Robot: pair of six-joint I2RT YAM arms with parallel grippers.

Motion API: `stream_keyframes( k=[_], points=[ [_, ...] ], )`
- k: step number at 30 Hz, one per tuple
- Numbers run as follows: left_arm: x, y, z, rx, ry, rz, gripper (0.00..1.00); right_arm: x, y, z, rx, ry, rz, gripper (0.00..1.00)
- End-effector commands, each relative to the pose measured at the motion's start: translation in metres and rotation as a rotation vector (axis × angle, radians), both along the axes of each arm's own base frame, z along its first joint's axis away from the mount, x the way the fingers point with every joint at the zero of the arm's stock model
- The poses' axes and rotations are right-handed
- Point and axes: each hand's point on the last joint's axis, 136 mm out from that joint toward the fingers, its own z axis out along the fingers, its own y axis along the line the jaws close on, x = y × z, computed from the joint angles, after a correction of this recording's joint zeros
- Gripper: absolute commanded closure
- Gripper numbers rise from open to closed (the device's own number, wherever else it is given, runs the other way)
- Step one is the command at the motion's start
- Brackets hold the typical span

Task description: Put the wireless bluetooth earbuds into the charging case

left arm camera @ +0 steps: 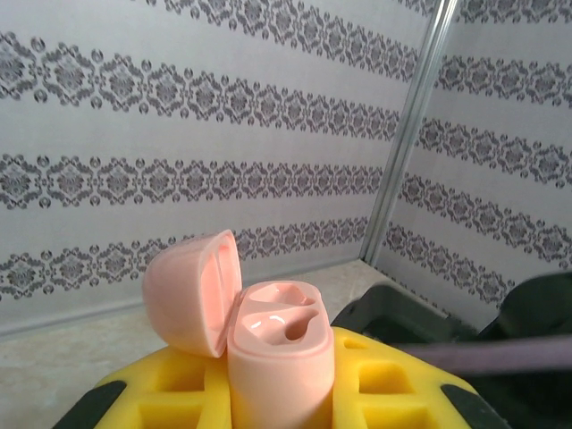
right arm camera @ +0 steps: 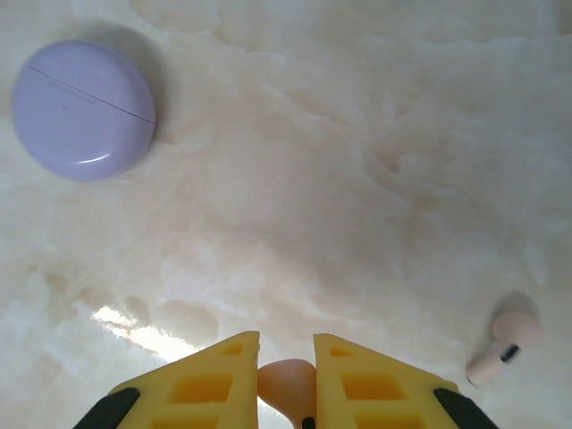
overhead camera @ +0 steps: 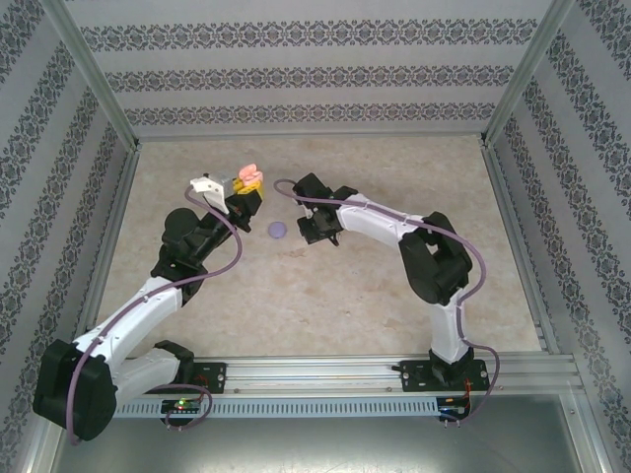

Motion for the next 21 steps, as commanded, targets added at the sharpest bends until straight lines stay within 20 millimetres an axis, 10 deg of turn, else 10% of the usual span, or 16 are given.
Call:
stream_keyframes(
  k=[1, 21],
  points=[
    [-0.003, -0.007, 0.002, 0.035, -0.066, -0.034, 1.00, 0.003, -0.004, 0.037, 0.062, -0.082, -0.035, 0.81],
    [-0.024, -0.072, -0.019, 0.168, -0.144, -0.366, 1.00, -0.014, -0.048, 0.249, 0.352, -0.522, -0.064, 0.79]
  ],
)
